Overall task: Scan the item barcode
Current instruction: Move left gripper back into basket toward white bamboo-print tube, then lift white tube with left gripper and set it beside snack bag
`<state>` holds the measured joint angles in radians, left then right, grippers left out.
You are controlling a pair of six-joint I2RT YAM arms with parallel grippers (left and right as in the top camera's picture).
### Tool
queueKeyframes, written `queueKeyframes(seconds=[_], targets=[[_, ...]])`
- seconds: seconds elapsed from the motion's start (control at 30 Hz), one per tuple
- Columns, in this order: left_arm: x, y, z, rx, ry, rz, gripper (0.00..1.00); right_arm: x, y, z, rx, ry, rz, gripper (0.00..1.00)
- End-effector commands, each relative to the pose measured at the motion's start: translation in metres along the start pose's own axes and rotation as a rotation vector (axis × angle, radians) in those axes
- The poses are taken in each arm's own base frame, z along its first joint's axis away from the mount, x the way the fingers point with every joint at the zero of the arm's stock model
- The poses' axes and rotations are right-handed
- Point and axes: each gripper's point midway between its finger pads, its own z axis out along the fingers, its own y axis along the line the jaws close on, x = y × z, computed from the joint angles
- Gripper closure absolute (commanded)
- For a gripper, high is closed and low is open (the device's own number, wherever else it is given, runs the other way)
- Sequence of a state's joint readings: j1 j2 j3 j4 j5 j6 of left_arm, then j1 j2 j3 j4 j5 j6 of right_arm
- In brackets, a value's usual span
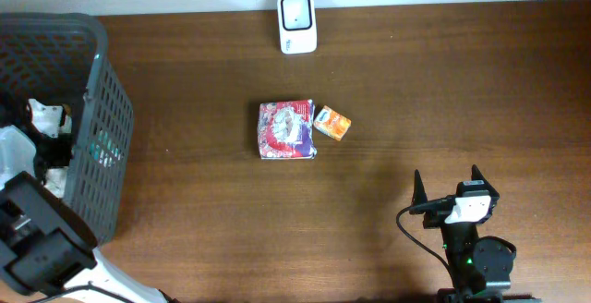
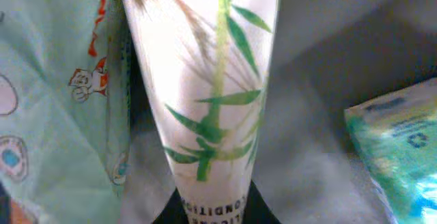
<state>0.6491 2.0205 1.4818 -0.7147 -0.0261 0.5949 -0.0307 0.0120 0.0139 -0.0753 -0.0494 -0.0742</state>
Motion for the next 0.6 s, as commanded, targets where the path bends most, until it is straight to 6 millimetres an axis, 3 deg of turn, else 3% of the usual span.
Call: queueKeyframes(seconds=[0.0, 0.07, 0.13, 0.17, 0.23, 0.33, 0.4, 0.47, 0.57], targets=[[-0.014, -0.013, -0.025, 0.061, -0.068, -0.203, 1.0, 0.003, 0.0, 0.0, 0.003, 0.004, 0.011, 0.01], [-0.043, -0.009, -0.084, 0.077, -0.24, -0.273, 1.0, 0.003, 0.0, 0.0, 0.003, 0.005, 0.011, 0.01], [-0.068, -0.009, -0.162, 0.08, -0.447, -0.252, 1.0, 0.003, 0.0, 0.0, 0.003, 0.005, 0.011, 0.01], [-0.076, -0.003, -0.218, 0.065, -0.588, -0.388, 1.0, 0.003, 0.0, 0.0, 0.003, 0.004, 0.011, 0.01], [-0.078, -0.006, -0.27, 0.089, -0.717, -0.477, 1.0, 0.003, 0.0, 0.0, 0.003, 0.005, 0.011, 0.01], [-0.083, -0.049, -0.363, 0.339, -0.959, -0.463, 1.0, 0.003, 0.0, 0.0, 0.003, 0.004, 0.011, 0.01], [-0.079, -0.082, -0.397, 0.661, -0.941, -0.639, 1.0, 0.003, 0.0, 0.0, 0.003, 0.005, 0.011, 0.01], [-0.082, -0.118, -0.411, 0.806, -0.92, -0.532, 1.0, 0.003, 0.0, 0.0, 0.003, 0.004, 0.011, 0.01], [-0.087, -0.21, -0.427, 0.892, -0.916, -0.18, 1.0, 0.003, 0.0, 0.0, 0.003, 0.004, 0.011, 0.01]])
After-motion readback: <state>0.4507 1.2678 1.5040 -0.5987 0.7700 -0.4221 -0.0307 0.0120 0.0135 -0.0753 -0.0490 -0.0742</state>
